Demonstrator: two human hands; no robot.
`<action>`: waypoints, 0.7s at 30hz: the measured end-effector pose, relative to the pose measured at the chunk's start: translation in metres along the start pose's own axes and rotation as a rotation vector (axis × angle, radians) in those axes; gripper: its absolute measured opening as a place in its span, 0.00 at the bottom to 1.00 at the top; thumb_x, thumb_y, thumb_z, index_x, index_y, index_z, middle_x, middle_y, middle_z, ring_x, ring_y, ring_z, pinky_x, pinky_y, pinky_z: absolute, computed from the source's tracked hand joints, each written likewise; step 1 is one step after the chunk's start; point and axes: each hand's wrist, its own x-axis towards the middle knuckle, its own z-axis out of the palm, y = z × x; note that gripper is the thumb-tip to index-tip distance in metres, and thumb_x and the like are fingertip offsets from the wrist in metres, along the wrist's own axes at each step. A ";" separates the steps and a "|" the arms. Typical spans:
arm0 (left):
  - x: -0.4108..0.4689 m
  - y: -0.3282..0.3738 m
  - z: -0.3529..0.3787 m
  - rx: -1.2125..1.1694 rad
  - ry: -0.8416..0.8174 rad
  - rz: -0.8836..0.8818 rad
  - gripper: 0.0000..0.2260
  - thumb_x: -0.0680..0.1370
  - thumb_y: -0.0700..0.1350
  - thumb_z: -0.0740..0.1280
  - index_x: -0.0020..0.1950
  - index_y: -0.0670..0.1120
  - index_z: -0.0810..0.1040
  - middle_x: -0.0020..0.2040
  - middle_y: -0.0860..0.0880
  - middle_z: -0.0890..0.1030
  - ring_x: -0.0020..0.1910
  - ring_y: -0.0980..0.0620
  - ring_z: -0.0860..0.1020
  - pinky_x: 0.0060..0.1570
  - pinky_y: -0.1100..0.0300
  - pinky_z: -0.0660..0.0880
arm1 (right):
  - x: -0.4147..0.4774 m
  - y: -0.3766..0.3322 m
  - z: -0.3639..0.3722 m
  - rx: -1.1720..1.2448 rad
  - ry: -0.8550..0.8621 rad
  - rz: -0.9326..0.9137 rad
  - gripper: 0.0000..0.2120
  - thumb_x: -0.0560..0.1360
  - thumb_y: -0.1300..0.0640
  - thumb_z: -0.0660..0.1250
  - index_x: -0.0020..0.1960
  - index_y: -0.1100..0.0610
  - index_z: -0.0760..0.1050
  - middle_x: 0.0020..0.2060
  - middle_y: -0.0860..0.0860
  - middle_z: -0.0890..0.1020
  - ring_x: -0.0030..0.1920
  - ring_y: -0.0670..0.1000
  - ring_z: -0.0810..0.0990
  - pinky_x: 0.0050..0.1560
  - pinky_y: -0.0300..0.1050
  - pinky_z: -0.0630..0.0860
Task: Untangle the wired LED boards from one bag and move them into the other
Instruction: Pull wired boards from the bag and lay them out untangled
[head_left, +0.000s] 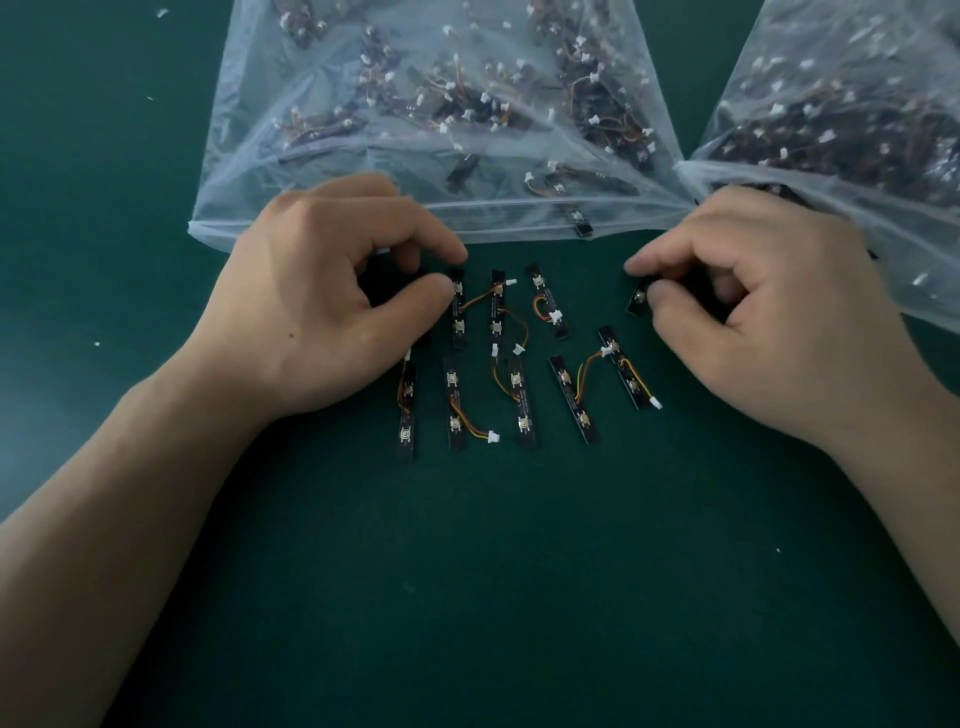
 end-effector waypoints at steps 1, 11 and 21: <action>0.000 0.000 0.000 0.002 0.000 0.001 0.08 0.76 0.48 0.71 0.54 0.52 0.87 0.43 0.53 0.79 0.41 0.50 0.78 0.43 0.53 0.74 | -0.001 0.000 0.001 0.011 -0.010 -0.023 0.09 0.77 0.56 0.69 0.53 0.50 0.86 0.44 0.38 0.78 0.36 0.41 0.75 0.38 0.52 0.75; 0.000 -0.002 0.001 0.005 -0.002 0.008 0.08 0.76 0.49 0.71 0.54 0.52 0.87 0.43 0.54 0.78 0.41 0.50 0.77 0.43 0.52 0.74 | 0.000 0.003 0.002 0.026 -0.074 -0.165 0.09 0.82 0.58 0.70 0.59 0.52 0.86 0.49 0.41 0.80 0.42 0.42 0.77 0.43 0.47 0.75; 0.000 0.000 0.000 0.014 -0.004 0.010 0.08 0.76 0.49 0.71 0.54 0.52 0.87 0.43 0.54 0.78 0.41 0.52 0.77 0.42 0.53 0.74 | 0.000 0.003 0.002 0.066 -0.056 -0.083 0.03 0.78 0.55 0.75 0.51 0.53 0.84 0.43 0.43 0.79 0.35 0.45 0.73 0.40 0.47 0.73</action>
